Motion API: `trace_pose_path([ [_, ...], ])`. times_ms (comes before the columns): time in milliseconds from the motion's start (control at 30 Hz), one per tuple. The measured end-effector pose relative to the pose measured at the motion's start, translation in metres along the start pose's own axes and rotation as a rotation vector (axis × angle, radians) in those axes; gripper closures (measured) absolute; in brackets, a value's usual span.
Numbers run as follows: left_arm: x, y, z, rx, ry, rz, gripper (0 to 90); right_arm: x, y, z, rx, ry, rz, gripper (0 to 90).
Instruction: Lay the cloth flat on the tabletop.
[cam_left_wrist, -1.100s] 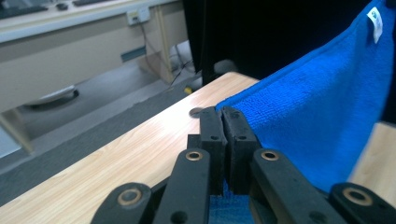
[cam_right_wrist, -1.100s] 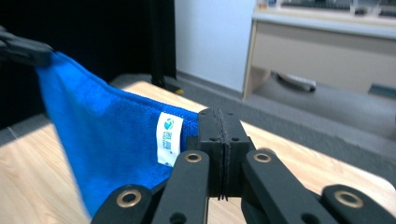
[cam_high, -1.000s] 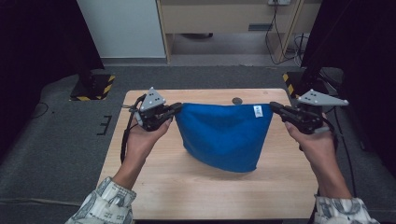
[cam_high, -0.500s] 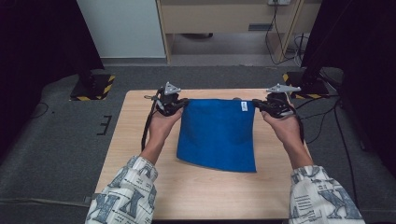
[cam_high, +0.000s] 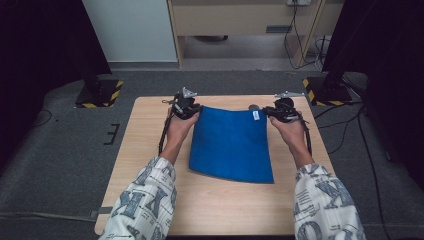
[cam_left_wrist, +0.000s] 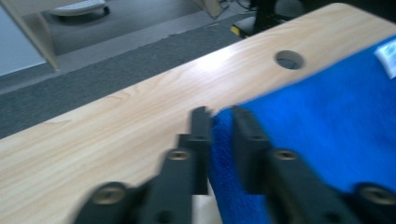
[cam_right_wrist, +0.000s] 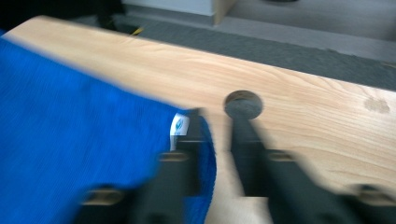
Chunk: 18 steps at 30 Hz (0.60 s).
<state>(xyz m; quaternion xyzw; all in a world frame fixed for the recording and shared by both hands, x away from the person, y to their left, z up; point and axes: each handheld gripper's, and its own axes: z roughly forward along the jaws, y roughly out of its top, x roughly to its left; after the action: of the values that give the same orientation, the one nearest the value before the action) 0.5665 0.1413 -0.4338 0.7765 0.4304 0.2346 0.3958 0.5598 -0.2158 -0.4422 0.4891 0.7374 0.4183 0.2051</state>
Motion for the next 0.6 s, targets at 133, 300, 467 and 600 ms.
trace_pose_path([
  [133, 0.005, -0.002, 0.004, -0.02, 0.038, 0.008, 53.9, -0.005, -0.005, 0.016, 0.009, -0.074, 0.019, 39.2],
  [300, 0.005, -0.007, -0.013, -0.016, 0.013, 0.025, 46.3, 0.001, -0.014, 0.006, 0.044, -0.063, -0.014, 26.7],
  [467, -0.01, -0.024, -0.04, -0.01, -0.02, 0.071, 40.9, 0.01, -0.027, -0.012, 0.052, -0.011, -0.019, 23.6],
  [600, -0.018, -0.034, -0.051, -0.027, -0.043, 0.086, 37.7, 0.016, -0.035, -0.022, 0.048, 0.01, -0.041, 31.2],
])
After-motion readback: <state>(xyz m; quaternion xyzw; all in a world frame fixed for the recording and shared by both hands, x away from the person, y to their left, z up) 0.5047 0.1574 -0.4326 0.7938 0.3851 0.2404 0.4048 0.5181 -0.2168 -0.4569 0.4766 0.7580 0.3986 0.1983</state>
